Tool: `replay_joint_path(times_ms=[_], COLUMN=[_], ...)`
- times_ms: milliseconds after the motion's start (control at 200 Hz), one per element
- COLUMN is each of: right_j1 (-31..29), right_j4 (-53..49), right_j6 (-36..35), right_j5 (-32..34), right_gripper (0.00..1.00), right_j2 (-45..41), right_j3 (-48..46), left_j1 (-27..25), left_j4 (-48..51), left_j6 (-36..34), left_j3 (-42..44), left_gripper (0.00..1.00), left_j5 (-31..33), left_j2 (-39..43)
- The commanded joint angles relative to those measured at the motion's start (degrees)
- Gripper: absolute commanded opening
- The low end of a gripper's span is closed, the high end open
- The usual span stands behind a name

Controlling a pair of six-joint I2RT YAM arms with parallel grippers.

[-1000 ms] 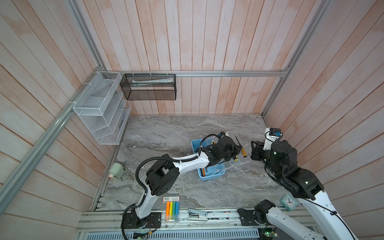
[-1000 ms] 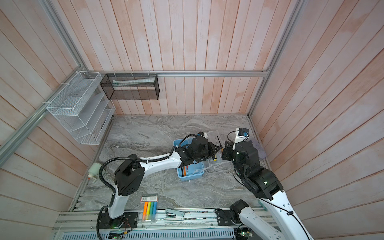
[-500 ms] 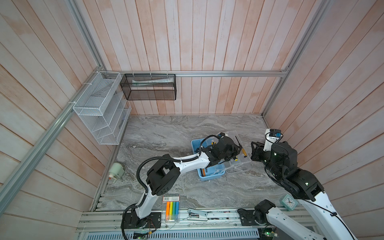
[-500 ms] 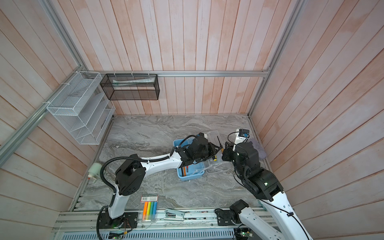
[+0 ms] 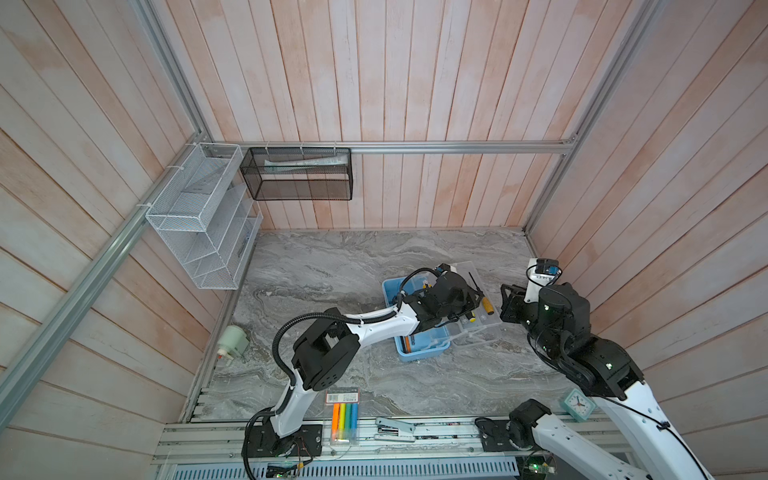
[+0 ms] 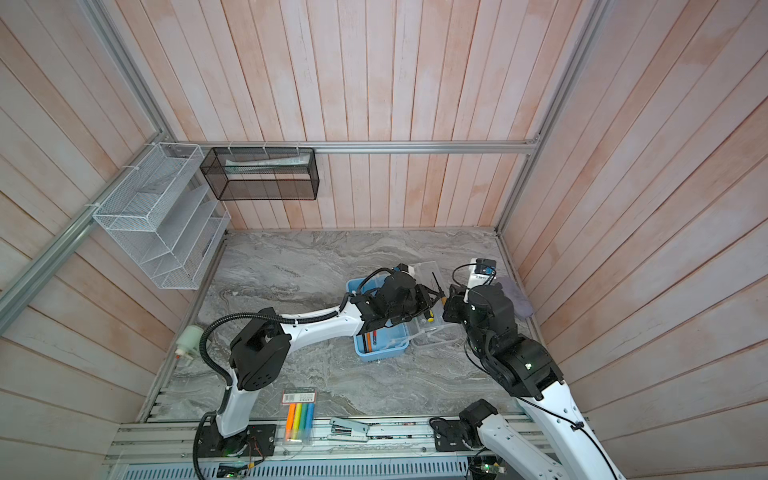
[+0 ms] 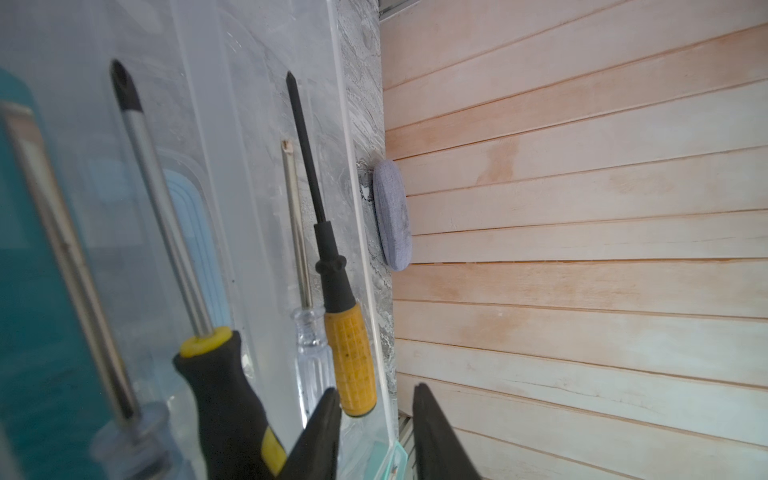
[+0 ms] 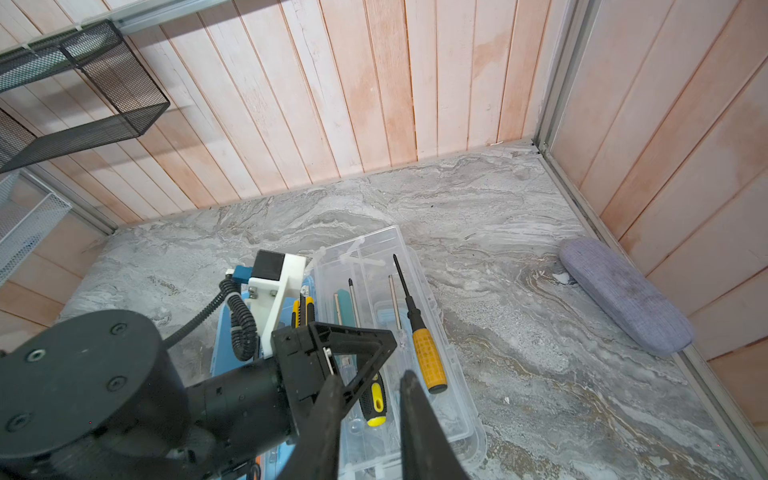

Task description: Pack the tool kit

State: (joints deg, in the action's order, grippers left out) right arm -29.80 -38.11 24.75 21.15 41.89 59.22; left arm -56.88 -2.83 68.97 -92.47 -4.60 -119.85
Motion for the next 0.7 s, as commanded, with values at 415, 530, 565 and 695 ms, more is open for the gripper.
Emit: replay_joint_path(times_ms=[415,530,565,695], right_j1=[10.45,10.52,10.47,10.51], right_j4=[3.28,2.52,2.58,3.35], right_j6=[2.21,2.88,2.70,2.40], right_j5=[-11.55,-12.24,-12.90,-14.70], right_gripper=[0.32,0.37,0.42,0.54], right_j2=[-0.08,0.64,0.65,1.75], right_j3=[-9.48,-9.22,-9.23,-8.90], left_j1=[14.11,17.66,18.45,20.24], left_j4=[30.52,31.50,30.99,30.65], left_j6=[-22.65,-24.28,-25.01,-26.34], left_j3=[13.19,16.10,16.79,17.39], left_gripper=[0.43,0.45,0.45,0.45], left_j5=[14.53,12.85,12.07,11.19], left_j2=[25.74,27.35,27.36,25.01])
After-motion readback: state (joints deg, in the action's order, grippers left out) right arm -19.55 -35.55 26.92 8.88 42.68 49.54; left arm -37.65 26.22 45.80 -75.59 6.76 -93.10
